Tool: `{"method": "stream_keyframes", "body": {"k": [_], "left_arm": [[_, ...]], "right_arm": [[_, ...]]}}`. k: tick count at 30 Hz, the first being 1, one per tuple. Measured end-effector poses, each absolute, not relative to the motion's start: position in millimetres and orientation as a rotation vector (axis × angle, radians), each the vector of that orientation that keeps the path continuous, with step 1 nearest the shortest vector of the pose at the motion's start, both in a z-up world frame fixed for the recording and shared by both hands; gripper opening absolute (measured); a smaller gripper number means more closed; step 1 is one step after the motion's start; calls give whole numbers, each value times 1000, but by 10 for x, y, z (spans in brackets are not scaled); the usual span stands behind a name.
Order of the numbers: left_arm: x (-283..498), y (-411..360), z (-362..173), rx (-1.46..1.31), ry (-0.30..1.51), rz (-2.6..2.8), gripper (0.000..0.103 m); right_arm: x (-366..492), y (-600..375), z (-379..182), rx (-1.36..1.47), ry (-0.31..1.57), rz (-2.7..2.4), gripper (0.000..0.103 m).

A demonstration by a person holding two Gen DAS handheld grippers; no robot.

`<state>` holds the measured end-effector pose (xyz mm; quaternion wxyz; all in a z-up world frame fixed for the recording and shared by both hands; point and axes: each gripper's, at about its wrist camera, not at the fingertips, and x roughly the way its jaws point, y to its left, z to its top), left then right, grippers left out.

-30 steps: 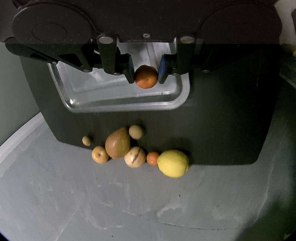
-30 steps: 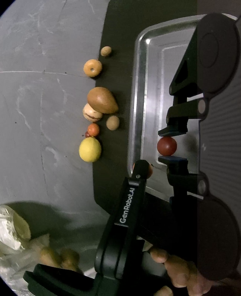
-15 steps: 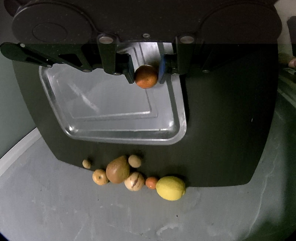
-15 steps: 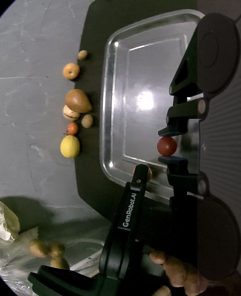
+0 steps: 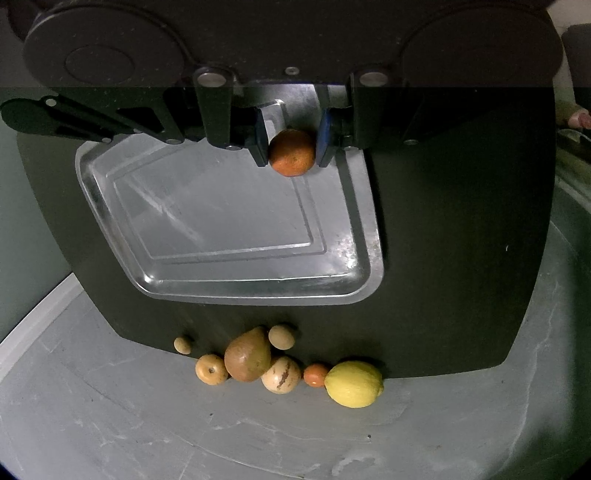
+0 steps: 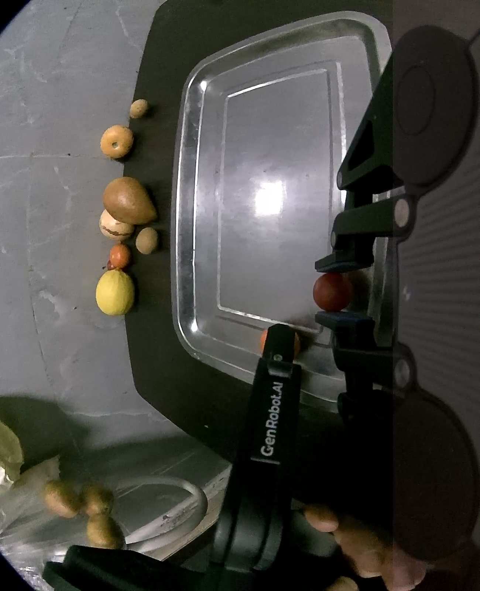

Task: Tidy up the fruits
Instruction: 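Carry both fruits over the tray and open both tools to drop them, then withdraw both open tools from the tray back toward the fruit row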

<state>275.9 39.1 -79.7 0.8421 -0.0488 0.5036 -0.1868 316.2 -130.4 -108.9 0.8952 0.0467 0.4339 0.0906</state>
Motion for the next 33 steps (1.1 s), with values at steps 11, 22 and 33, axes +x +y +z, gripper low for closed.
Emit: {"method": "stream_keyframes", "body": {"k": [11,22,33], "left_arm": [[2652,364,-731,-114,1064,-335,43],[2065,378,-462,-142,1021,-224,81],[1470,404,-419,-110,1052,-91,101]], "right_arm": [[3127,-1388,-1058,83,903,253,47],[2675,-1644,-824,54,846,331,87],[2345,-1861,-788,53,874,346,103]]}}
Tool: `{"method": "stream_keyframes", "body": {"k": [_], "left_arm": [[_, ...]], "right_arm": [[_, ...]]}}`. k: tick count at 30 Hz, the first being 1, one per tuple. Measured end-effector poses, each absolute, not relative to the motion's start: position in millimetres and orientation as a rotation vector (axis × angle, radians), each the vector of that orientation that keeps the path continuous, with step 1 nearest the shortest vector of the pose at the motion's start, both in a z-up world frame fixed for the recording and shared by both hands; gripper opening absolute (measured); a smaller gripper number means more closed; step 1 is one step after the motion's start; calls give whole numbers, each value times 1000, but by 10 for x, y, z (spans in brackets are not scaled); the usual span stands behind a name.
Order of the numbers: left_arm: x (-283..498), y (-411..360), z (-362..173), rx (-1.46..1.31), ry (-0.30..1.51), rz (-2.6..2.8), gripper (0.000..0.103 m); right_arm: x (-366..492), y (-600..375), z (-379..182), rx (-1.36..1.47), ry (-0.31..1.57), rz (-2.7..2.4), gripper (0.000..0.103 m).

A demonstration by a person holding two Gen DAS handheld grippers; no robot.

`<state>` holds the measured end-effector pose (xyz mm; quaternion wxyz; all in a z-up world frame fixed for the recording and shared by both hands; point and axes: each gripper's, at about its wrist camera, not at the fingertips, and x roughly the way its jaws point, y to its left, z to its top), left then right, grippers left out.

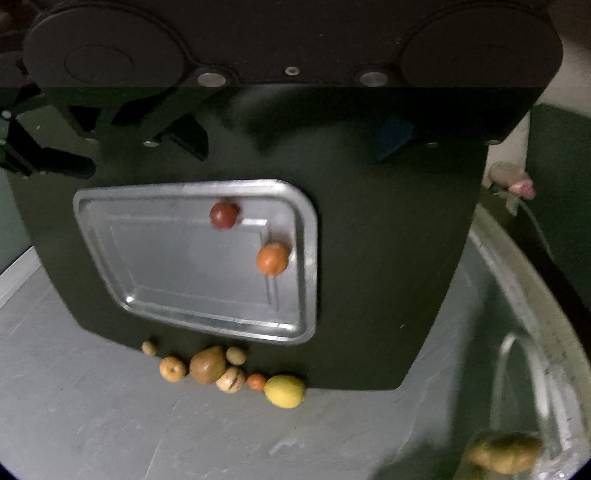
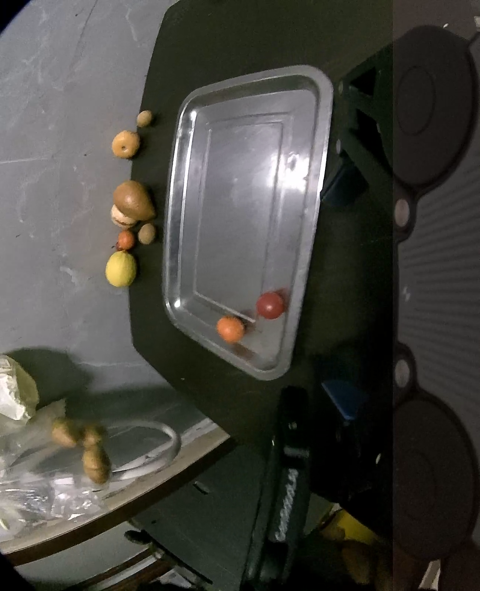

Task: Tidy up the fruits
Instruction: 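Withdraw both open tools from the tray back toward the fruit row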

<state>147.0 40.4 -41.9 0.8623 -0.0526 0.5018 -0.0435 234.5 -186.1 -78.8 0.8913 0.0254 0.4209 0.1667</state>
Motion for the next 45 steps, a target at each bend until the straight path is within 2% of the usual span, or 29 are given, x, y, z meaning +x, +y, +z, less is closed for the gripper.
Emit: {"method": "stream_keyframes", "body": {"k": [9,17,29,45], "left_arm": [[1204,440,-373,-43,1078,-14,102],[1283,520,-243,22,1065,17,102],[1802,637,-112,75,1024,-24,102],[2682,621,-214,47,1013,-98,102]], "right_arm": [[2162,-1847,-824,46,902,345,103],[2227,-1842,-787,99,871,337,103],[2554,-1811,-725,149,819,266,103],[2897,-1881,-673,144,748,176,103]]}}
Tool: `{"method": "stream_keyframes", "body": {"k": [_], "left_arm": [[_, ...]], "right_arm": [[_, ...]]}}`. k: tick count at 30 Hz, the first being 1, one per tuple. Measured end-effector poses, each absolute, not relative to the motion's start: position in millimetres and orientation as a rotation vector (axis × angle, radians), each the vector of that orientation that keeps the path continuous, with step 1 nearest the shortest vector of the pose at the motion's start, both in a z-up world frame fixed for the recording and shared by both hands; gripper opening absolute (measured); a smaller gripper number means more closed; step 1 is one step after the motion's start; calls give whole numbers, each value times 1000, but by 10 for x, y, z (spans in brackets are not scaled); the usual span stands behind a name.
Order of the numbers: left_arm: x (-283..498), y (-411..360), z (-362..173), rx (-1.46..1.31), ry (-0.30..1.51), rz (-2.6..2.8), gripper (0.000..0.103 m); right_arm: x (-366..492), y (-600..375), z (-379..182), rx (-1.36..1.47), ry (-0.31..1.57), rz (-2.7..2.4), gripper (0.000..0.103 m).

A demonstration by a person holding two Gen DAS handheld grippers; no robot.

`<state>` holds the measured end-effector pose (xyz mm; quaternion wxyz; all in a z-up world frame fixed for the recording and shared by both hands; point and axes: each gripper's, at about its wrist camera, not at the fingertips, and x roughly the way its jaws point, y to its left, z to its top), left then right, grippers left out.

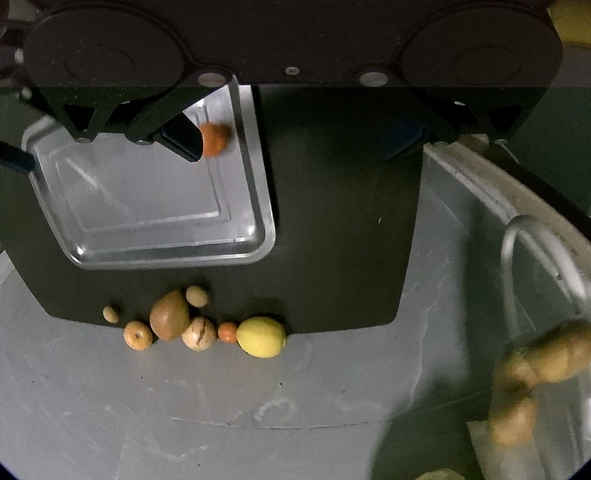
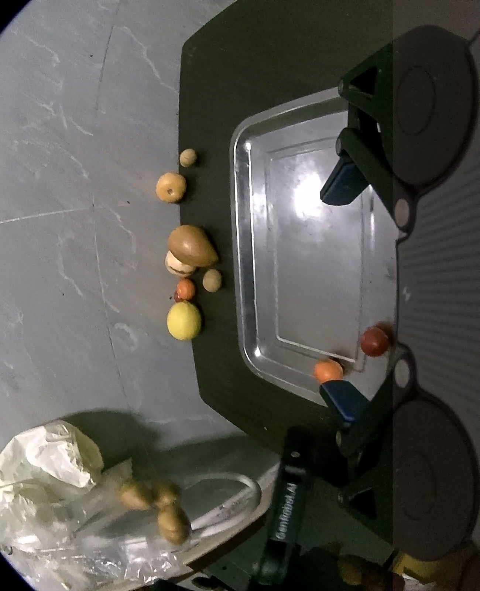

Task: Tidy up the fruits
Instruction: 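Withdraw both open tools from the tray back toward the fruit row, then grasp the yellow lemon with the left tool while the right tool grasps the small brown round fruit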

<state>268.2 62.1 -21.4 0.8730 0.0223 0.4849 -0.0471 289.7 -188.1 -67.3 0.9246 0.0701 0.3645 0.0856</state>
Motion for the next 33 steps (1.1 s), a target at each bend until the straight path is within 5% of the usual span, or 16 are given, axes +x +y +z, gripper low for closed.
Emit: {"method": "stream_keyframes", "body": {"k": [27,33], "left_arm": [[4210,633,-490,-1,993,-174,102],[4506,522,-554,24,978,-192,102]], "right_arm": [[3940,-1702,-923,153,791,135,103],[4249,-1614,-988,158,789,134,95]]}}
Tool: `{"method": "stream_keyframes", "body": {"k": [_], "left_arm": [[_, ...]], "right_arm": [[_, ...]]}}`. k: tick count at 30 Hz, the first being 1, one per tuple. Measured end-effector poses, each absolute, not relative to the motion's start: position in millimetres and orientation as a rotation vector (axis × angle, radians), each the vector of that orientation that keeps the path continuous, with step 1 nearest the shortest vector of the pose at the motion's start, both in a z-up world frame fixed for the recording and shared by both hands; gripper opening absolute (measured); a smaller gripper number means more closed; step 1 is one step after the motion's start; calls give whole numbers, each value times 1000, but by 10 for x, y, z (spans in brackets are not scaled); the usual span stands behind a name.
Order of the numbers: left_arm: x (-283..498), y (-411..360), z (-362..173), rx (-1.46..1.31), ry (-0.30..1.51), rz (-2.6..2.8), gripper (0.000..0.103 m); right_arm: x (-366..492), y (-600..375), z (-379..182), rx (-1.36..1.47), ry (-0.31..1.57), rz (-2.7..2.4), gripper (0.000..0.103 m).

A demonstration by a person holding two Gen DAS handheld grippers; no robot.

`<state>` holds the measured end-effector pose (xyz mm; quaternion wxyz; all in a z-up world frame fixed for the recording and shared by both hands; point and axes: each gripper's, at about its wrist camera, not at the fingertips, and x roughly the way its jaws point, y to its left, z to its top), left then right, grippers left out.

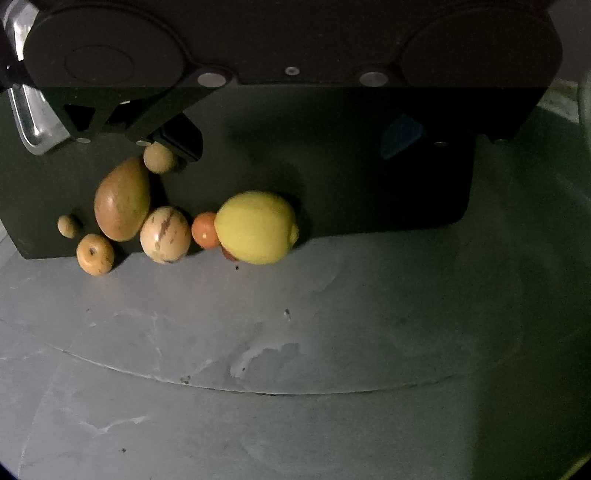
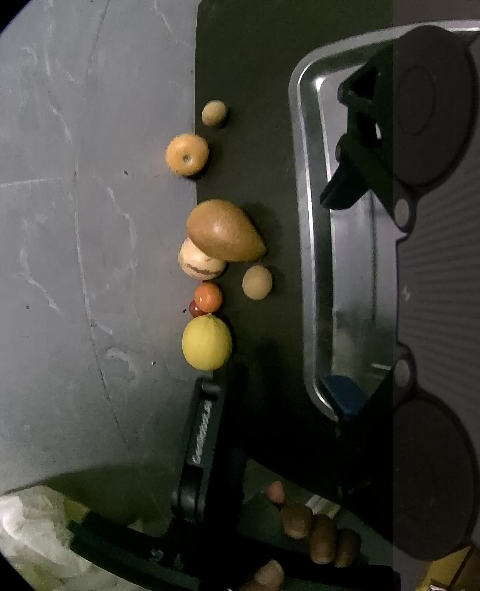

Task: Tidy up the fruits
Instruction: 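Grasp the yellow lemon with the left tool while the right tool grasps the small brown round fruit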

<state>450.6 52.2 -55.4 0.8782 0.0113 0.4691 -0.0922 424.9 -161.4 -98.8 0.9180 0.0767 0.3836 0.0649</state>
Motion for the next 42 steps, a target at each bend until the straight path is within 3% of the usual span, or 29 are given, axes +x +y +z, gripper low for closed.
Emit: {"method": "stream_keyframes", "body": {"k": [17,25,32,40,42], "left_arm": [[4886,363,-686,63,947,-251,102],[4954,334,-663,64,930,-281,102],[4997,276,-690,72,933,-305,94],[4985,346,-658,60,928,-324,79],[4981,352,-659,58,927,-329,71]], "right_arm": [[4787,-1455,-1157,132,798,88,65],[4906,-1415,-1193,134,791,87,61],[4989,-1399,-1230,135,796,81,53],[4981,-1391,-1194,139,787,80,46],[4962,-1401,-1190,141,784,81,45]]}}
